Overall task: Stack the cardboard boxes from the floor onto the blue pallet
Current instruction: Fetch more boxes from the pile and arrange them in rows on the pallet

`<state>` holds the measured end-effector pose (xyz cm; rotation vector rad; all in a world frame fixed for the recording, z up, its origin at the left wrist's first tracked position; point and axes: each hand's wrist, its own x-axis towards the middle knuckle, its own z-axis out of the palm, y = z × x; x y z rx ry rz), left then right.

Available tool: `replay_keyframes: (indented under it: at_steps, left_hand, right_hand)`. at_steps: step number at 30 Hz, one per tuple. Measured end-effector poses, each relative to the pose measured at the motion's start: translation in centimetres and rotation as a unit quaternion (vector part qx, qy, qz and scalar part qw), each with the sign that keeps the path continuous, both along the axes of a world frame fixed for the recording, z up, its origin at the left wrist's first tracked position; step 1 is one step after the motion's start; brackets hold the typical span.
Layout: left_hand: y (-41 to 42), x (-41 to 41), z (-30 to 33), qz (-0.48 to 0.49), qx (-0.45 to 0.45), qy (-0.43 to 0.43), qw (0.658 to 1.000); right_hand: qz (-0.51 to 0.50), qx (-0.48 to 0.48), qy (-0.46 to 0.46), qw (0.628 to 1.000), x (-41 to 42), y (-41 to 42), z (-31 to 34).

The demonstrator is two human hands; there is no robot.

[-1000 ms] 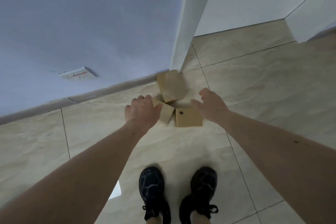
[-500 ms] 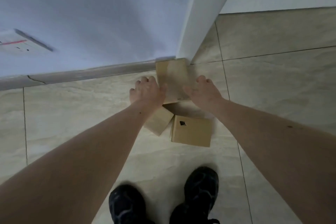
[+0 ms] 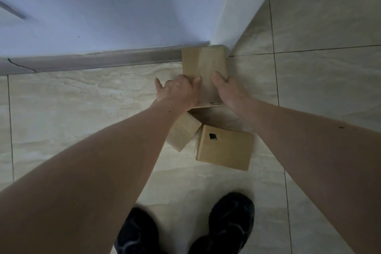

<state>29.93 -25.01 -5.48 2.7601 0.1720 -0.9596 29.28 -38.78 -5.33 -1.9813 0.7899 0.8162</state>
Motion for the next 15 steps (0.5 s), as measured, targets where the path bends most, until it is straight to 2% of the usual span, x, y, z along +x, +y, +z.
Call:
replay_keyframes:
  at_steps: [6,15]
  left_hand:
    - [-0.6,-0.1,3.0,0.027,-0.038,-0.009,0.999]
    - [0.9,-2.0,12.2,0.101,-0.116,-0.034,0.988]
  right_hand:
    - [-0.032,0.014,-0.014,0.999,-0.5,-0.4,2.8]
    - [-0.065,0.013,-0.06,0.996,-1.9,1.0,12.6]
